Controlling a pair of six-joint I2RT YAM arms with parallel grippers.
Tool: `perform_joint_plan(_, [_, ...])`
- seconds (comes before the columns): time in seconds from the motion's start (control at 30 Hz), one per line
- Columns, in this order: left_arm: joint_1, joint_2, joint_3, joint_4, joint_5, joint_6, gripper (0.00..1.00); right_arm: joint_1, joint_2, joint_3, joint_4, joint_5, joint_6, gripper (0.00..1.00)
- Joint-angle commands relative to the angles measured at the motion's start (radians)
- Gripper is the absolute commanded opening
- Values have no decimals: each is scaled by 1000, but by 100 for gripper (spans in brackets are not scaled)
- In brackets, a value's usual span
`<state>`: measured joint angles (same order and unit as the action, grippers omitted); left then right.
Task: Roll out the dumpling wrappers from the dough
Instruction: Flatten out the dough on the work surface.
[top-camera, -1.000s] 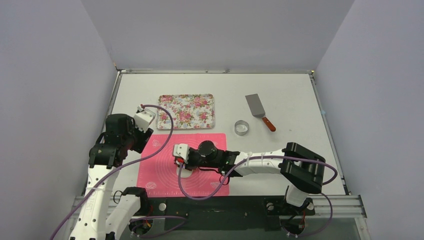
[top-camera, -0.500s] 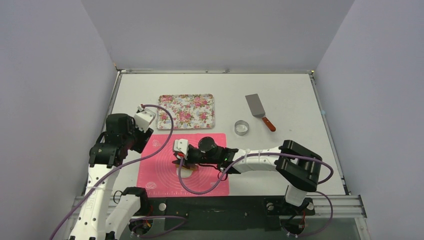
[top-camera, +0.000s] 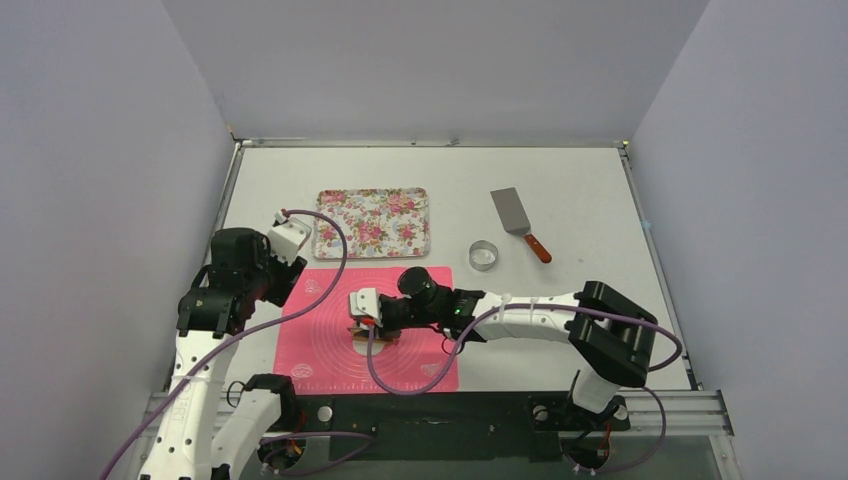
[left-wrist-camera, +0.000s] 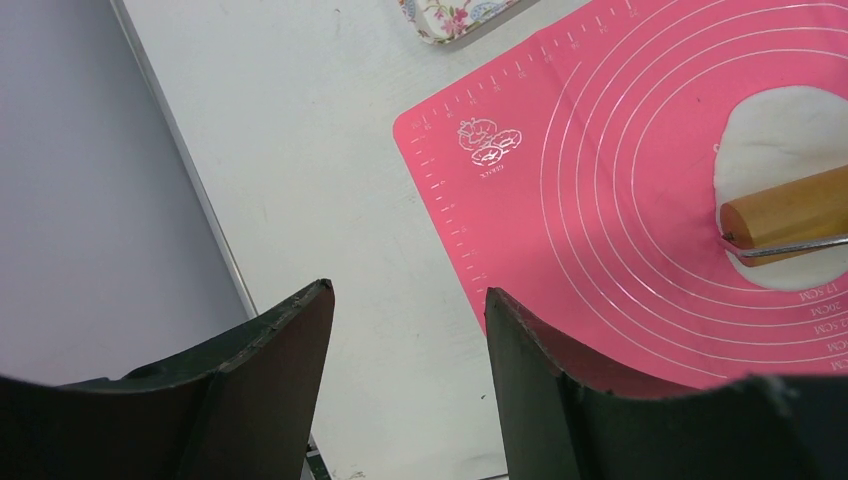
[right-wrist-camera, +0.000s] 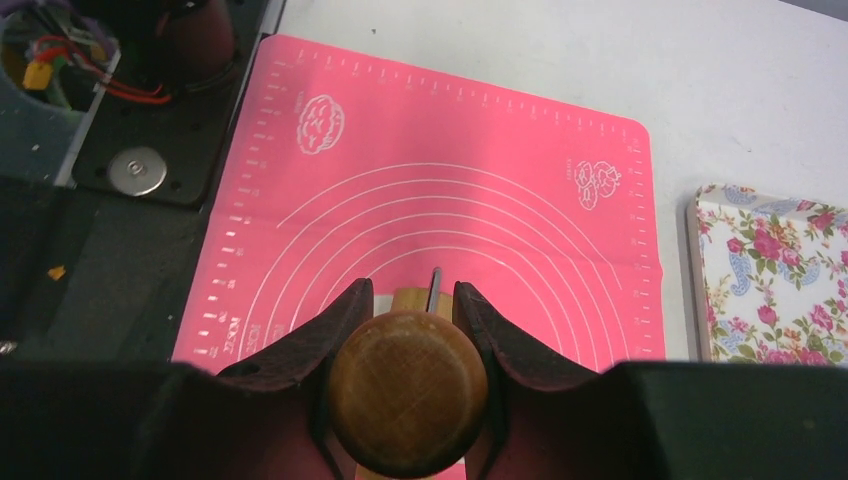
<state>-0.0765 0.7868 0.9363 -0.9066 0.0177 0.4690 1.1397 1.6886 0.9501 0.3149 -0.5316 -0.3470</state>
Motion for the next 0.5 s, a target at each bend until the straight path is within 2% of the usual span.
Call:
perform_joint_plan(0.0, [6, -8, 32, 22, 25, 6, 55, 8, -39, -111, -283, -115, -9, 0])
perform_joint_plan(0.47, [6, 8, 41, 13, 43, -2, 55, -34, -33, 94, -248, -95, -66, 0])
